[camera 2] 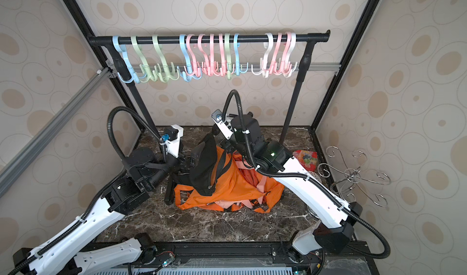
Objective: Hang the bag on a hook
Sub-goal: Pick up the bag from the bag.
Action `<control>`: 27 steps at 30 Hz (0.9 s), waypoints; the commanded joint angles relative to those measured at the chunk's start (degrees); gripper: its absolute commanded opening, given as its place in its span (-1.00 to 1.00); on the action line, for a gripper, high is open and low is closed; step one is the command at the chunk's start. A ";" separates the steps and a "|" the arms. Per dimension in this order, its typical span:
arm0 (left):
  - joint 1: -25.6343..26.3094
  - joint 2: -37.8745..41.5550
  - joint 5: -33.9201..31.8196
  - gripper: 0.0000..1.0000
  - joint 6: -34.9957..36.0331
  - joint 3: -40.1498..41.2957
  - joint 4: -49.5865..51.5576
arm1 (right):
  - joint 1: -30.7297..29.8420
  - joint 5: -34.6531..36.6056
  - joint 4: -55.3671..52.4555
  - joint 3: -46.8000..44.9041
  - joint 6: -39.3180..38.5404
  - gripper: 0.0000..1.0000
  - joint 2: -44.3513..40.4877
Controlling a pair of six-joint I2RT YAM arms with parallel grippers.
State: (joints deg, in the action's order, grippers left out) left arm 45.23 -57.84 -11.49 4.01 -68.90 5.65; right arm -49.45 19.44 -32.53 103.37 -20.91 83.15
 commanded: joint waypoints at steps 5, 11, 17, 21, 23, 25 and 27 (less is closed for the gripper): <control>0.89 -8.32 3.81 0.83 14.35 -11.11 3.53 | -2.51 -7.07 -9.60 6.60 -4.14 -1.00 -0.66; 4.35 -14.66 6.07 0.85 15.41 -18.99 9.94 | -2.81 -7.54 -11.19 8.04 -5.12 -1.00 -1.48; 5.74 -17.42 3.82 0.83 18.57 -22.36 11.64 | -3.11 -8.40 -11.22 6.93 -6.05 -1.00 -3.58; 7.00 -19.66 5.17 0.83 18.54 -25.33 13.98 | -3.11 -7.76 -10.84 6.97 -7.08 -1.00 -4.05; 7.84 -20.54 4.28 0.83 19.08 -25.70 13.82 | -3.12 -8.23 -11.05 7.31 -6.96 -1.00 -4.27; 7.84 -21.33 3.45 0.75 19.53 -26.19 13.15 | -3.18 -9.13 -11.06 7.06 -6.54 -1.00 -4.90; 7.85 -21.18 2.84 0.60 19.88 -25.32 10.28 | -3.20 -10.26 -10.97 6.37 -6.18 -1.00 -5.77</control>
State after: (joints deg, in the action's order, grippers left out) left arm 51.07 -77.67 -10.15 18.65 -93.56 15.57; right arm -51.75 12.84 -45.28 109.97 -26.22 77.80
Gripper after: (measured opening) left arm 0.813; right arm 0.048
